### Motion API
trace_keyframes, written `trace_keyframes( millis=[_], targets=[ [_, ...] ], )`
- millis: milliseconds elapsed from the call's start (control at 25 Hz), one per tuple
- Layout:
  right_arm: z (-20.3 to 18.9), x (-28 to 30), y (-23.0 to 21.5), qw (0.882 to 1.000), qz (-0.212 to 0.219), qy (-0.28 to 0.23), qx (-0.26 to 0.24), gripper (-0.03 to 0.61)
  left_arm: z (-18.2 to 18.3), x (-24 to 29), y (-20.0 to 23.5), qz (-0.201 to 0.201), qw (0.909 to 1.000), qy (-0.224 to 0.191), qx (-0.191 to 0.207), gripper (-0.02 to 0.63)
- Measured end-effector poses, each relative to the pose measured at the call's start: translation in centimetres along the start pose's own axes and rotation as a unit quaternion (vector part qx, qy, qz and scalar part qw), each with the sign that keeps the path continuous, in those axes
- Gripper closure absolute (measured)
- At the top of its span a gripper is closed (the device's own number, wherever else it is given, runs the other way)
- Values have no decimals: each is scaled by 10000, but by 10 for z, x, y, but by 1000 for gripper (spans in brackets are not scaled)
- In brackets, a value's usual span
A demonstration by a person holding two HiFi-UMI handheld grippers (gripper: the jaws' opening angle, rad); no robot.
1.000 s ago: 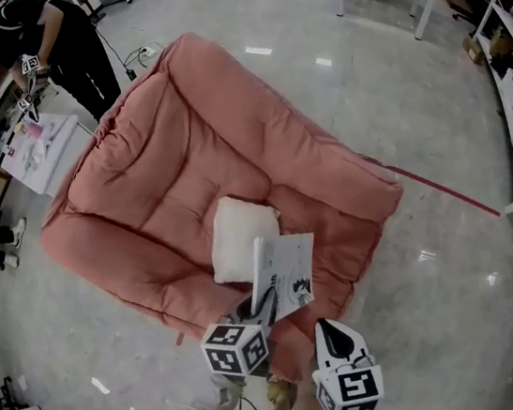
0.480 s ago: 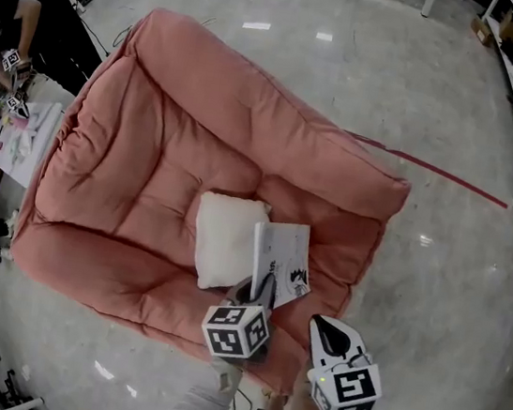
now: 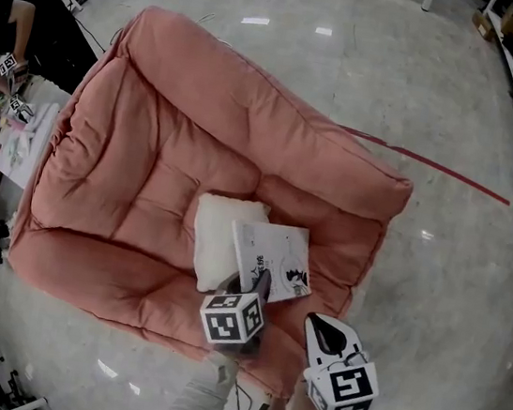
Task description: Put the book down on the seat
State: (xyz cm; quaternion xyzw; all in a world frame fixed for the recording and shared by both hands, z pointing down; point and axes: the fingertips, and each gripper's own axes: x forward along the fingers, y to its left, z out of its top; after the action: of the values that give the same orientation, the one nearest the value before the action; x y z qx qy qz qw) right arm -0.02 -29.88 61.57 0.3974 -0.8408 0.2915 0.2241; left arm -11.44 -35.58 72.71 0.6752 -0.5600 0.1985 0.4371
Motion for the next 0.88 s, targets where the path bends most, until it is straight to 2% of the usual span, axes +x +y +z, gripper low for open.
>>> trace_keyframes(
  millis=[80, 120, 400, 880],
  targets=[
    [2, 0, 4, 10000, 19, -17, -13, 574, -3, -4, 9, 34, 9998, 78, -152, 386],
    [3, 0, 6, 10000, 27, -27, -23, 573, -5, -7, 15, 80, 9997, 94, -216, 367],
    [8, -6, 24, 9998, 99, -73, -130, 572, -6, -50, 31, 463, 9986, -164, -185, 351],
    [11, -41, 63, 9990, 113, -199, -377, 573, -12, -128, 5, 242, 9972, -592, -384, 365]
  ],
)
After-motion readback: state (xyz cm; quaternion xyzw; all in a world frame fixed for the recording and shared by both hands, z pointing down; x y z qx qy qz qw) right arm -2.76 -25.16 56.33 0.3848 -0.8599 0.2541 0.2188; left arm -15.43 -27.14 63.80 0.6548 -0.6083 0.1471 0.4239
